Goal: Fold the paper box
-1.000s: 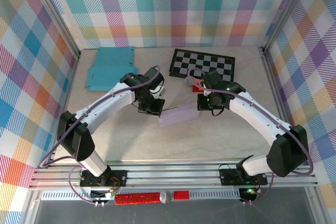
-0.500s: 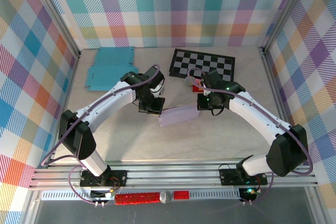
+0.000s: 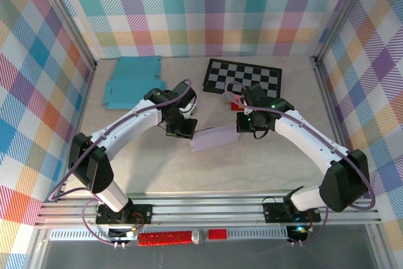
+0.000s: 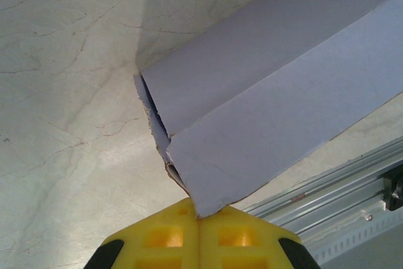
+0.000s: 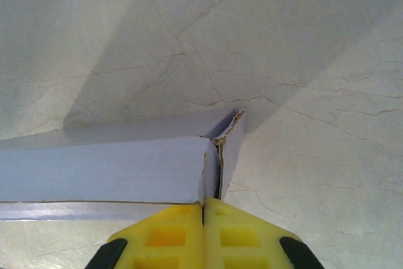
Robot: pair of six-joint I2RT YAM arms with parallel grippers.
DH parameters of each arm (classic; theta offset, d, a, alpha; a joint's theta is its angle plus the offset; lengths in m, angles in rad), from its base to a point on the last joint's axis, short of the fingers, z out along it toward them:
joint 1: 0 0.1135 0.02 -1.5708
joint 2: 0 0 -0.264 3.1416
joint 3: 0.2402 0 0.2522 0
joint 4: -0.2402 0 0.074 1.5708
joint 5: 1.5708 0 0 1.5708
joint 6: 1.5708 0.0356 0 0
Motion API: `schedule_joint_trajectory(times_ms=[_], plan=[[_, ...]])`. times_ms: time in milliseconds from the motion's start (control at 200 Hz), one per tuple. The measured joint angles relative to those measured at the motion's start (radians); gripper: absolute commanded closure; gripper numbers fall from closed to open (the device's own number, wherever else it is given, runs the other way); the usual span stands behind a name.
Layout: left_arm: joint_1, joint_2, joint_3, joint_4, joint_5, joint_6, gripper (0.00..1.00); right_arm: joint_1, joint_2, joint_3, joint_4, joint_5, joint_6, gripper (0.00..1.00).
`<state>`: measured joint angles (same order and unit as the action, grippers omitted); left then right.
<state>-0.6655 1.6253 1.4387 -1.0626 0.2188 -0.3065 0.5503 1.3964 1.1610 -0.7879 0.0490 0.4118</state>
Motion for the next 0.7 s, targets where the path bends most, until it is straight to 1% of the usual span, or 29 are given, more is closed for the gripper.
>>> schedule_joint_trajectory(times_ms=[265, 400, 500, 590, 700], plan=[[0.0, 0.0, -0.023, 0.019, 0.0, 0.012, 1.0, 0.0, 0.0, -0.005, -0.001, 0.0, 0.004, 1.0], [0.0, 0.0, -0.023, 0.019, 0.0, 0.012, 1.0, 0.0, 0.0, -0.005, -0.01, -0.008, 0.029, 0.87], [0.0, 0.0, -0.023, 0.022, 0.0, 0.012, 1.0, -0.001, 0.0, -0.005, -0.031, -0.032, 0.062, 0.71], [0.0, 0.0, -0.023, 0.024, 0.0, 0.013, 1.0, -0.015, -0.011, -0.005, -0.05, -0.082, 0.119, 0.61], [-0.001, 0.001, -0.023, 0.027, 0.0, 0.013, 1.0, -0.044, -0.045, -0.006, -0.06, -0.166, 0.197, 0.53]])
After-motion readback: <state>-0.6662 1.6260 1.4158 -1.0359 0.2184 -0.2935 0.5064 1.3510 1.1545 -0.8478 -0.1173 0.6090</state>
